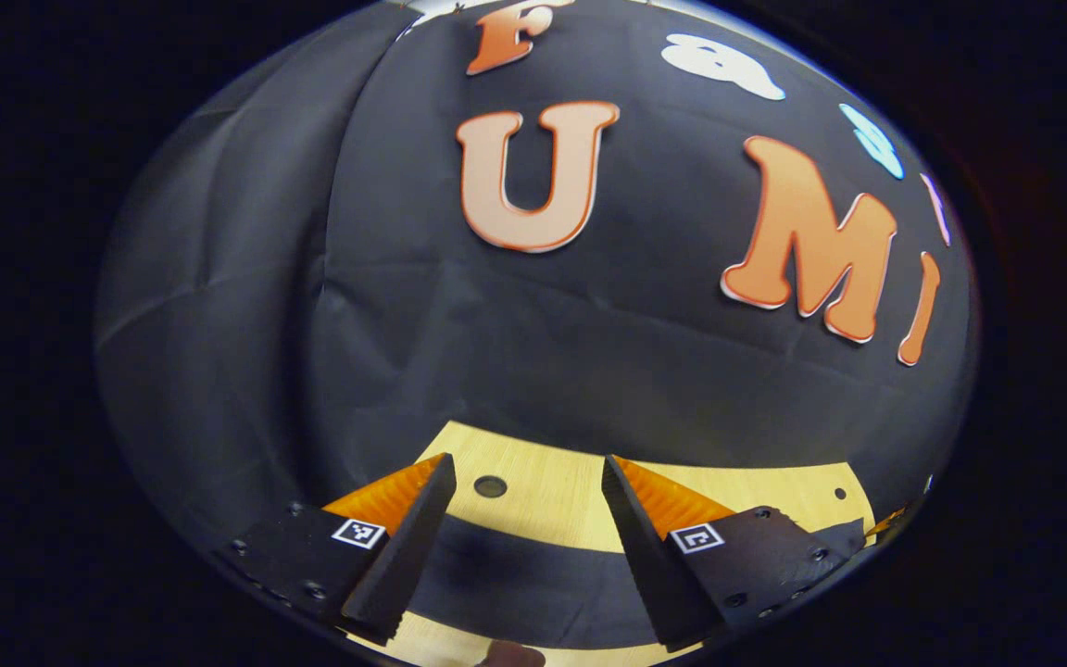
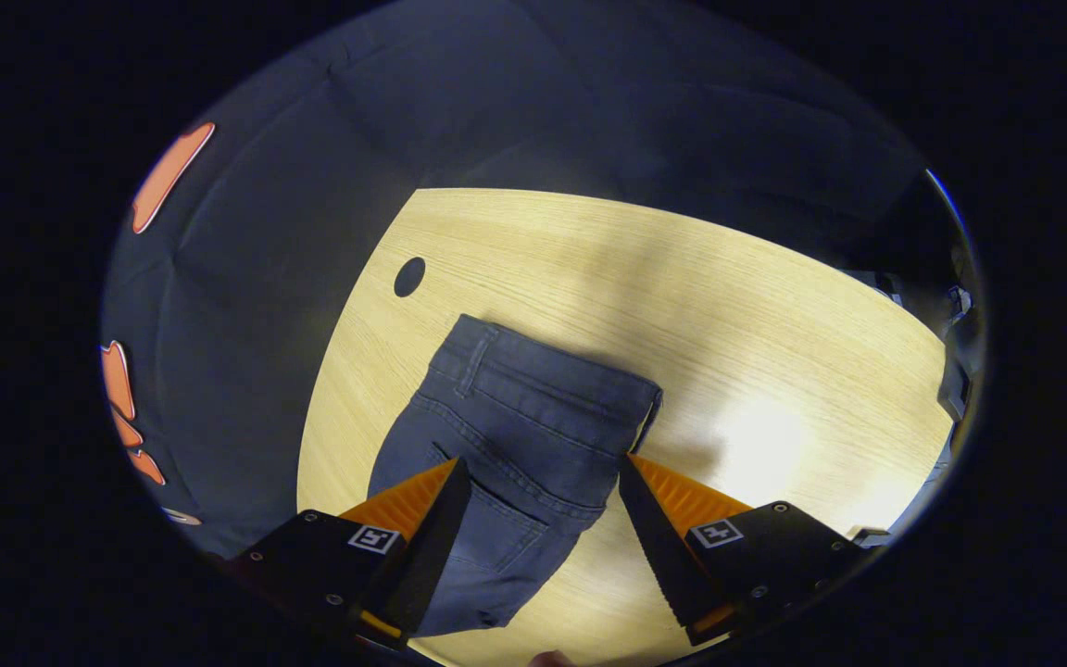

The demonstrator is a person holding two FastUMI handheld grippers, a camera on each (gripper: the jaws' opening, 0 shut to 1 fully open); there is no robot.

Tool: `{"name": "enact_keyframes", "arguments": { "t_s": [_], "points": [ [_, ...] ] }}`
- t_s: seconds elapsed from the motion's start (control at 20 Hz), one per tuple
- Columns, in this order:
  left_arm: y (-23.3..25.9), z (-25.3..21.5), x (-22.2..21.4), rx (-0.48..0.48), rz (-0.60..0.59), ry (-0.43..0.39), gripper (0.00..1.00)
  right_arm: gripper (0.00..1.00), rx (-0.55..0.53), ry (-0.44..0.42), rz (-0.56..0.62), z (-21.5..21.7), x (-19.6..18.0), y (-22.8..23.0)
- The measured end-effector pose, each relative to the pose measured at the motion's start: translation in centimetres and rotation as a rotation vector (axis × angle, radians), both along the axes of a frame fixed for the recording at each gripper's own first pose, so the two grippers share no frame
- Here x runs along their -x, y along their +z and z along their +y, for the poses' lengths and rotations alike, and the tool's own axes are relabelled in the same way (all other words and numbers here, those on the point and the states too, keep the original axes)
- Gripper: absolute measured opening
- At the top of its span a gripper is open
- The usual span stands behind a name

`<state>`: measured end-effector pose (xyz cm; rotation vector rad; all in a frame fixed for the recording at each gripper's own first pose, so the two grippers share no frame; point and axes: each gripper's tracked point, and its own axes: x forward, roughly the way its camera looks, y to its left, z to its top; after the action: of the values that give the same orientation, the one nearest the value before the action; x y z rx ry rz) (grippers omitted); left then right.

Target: Grasp the waist and the cuffs of the jeans and fold them to make the two legs overlap; first hold the waist and fold one-third of the jeans toward the cuffs, then hold the cuffs and fold the remaining one-third in the same direction to finish folding.

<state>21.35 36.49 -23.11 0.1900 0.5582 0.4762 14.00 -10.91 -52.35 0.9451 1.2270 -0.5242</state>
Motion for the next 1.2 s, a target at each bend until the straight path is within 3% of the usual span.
{"name": "enact_keyframes", "arguments": {
  "t_s": [0.15,0.2,0.3,0.75,0.85,1.05,1.1,1.2],
  "points": [
    [3.1,-3.8,0.0,-0.089,-0.063,-0.058,0.96,0.98,0.007,0.013,0.009,0.1,0.3,-0.9],
    [3.9,-5.2,0.0,-0.111,-0.081,-0.073,0.91,0.98,0.006,0.017,0.012,0.2,0.3,-1.3],
    [4.5,-7.7,0.0,-0.127,-0.103,-0.101,0.98,0.98,0.006,0.014,0.019,0.2,0.2,-1.6],
    [5.7,-16.2,2.4,-0.178,-0.148,-0.217,0.98,0.96,0.059,0.053,0.05,-0.2,0.9,-3.2],
    [4.8,-17.1,3.0,-0.179,-0.129,-0.224,0.98,0.88,0.075,0.069,0.057,-0.2,0.8,-3.4],
    [3.0,-18.1,4.3,-0.165,-0.082,-0.211,0.97,0.33,0.035,0.038,0.039,1.0,0.4,-4.1],
    [3.1,-18.3,4.5,-0.169,-0.082,-0.21,0.97,0.36,0.021,0.018,0.028,0.9,0.5,-4.0],
    [3.2,-18.6,5.0,-0.175,-0.08,-0.205,0.97,0.22,0.039,0.03,0.012,0.8,0.6,-3.4]
  ]
}}
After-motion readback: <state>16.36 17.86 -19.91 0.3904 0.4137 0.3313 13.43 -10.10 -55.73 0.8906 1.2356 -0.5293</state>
